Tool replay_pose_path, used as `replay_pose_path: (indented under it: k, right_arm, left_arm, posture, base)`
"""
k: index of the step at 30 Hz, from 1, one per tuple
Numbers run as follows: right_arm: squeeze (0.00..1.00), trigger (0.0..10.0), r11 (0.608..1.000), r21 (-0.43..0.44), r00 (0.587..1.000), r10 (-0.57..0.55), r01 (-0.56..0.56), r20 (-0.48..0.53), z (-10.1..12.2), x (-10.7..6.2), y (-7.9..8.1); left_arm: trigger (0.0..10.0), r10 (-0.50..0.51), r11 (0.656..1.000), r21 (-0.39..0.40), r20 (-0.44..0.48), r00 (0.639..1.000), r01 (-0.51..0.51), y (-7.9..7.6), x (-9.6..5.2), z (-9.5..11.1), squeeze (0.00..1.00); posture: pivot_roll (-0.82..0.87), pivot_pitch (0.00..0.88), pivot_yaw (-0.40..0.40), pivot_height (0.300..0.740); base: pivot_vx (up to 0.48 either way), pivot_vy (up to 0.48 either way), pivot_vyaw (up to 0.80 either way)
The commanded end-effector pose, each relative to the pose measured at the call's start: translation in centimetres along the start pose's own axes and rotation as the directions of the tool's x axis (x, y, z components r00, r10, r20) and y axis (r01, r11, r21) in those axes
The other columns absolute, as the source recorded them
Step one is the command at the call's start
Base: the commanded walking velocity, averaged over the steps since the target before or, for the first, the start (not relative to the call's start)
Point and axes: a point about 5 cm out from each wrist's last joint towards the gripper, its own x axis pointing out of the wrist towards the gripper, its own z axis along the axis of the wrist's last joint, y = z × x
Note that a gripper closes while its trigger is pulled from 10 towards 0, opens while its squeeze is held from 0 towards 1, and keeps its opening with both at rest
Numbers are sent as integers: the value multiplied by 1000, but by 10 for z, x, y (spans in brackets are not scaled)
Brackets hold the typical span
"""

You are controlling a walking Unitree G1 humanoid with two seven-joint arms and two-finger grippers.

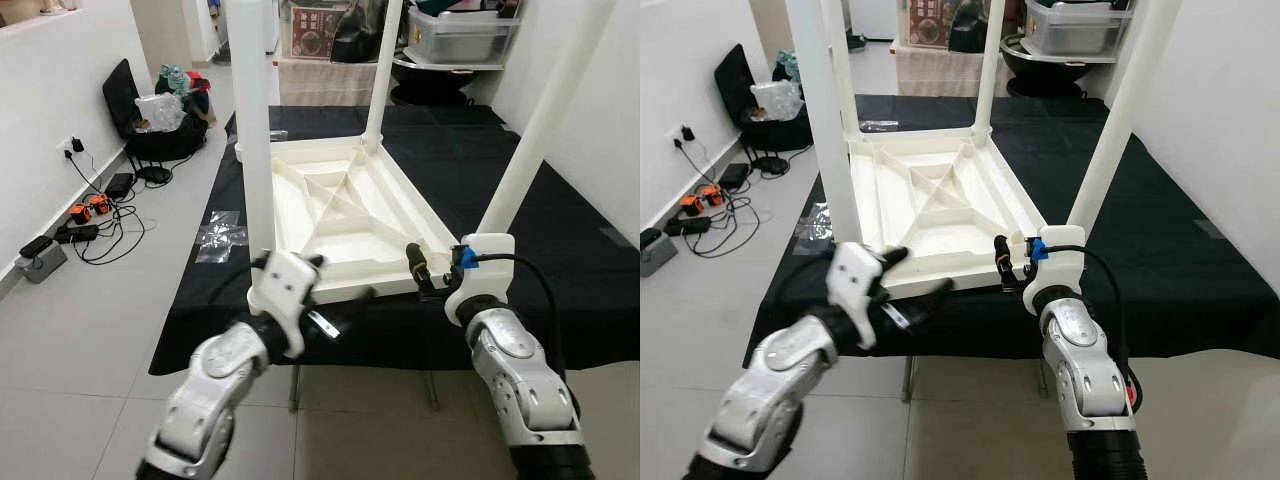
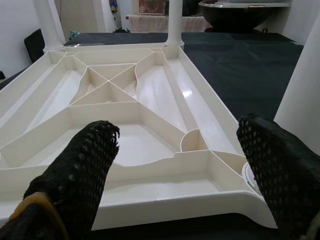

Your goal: Building children table

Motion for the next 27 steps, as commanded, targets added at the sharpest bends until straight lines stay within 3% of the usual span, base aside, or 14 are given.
replay_pose_path:
  k: [1,4,6,9,13,15,17,19,22,24,27]
  right_arm:
    - [0,10000,1000,-1,1000,9,-9,15,6,0,2]
    - [0,10000,1000,11,1000,8,-8,18,6,0,3]
    - [0,10000,1000,-2,1000,0,0,10,5,-2,0]
    - [0,10000,1000,-12,1000,-7,7,4,4,-3,-2]
    - [0,10000,999,-4,999,-40,40,6,6,-3,-11]
    - [0,10000,999,-1,999,-43,43,5,6,-3,-12]
    - [0,10000,999,-1,999,-42,42,10,8,-2,-12]
    - [0,10000,999,-1,999,-42,42,10,8,-2,-12]
    - [0,10000,999,5,999,-38,38,19,11,-1,-10]
    - [0,10000,999,5,999,-38,38,19,11,-1,-10]
    - [0,10000,999,6,999,-33,33,30,14,0,-9]
  left_arm:
    - [10000,-50,999,-16,2,999,50,-4,6,-1,0]
    - [10000,-13,1000,28,-9,1000,13,2,15,-3,0]
    - [10000,87,994,65,15,996,-88,24,18,3,0]
    - [10000,132,988,81,31,991,-134,35,19,7,0]
    - [10000,304,936,165,56,951,-309,81,-7,21,0]
    - [10000,320,931,169,57,946,-325,86,-12,23,0]
    - [10000,375,900,216,55,926,-377,100,-28,25,0]
    - [10000,375,900,216,55,926,-377,100,-28,25,0]
    - [10000,451,855,260,59,891,-450,120,-50,30,0]
    - [10000,451,855,260,59,891,-450,120,-50,30,0]
    - [10000,503,814,294,72,861,-500,134,-63,35,0]
  posture:
    - [2,0,-37,740]
    - [-1,0,-37,740]
    - [-8,0,-33,740]
    - [-8,0,-33,740]
    - [-3,0,-36,740]
    - [-3,0,-36,740]
    - [-2,0,-38,740]
    - [-2,0,-38,740]
    - [2,0,-42,740]
    - [2,0,-42,740]
    - [1,0,-46,740]
  base:
    - [0,0,0]
    - [0,0,0]
    - [0,0,0]
    - [0,0,0]
    - [0,0,0]
    - [0,0,0]
    - [0,0,0]
    - [0,0,0]
    - [0,0,0]
    - [0,0,0]
    - [0,0,0]
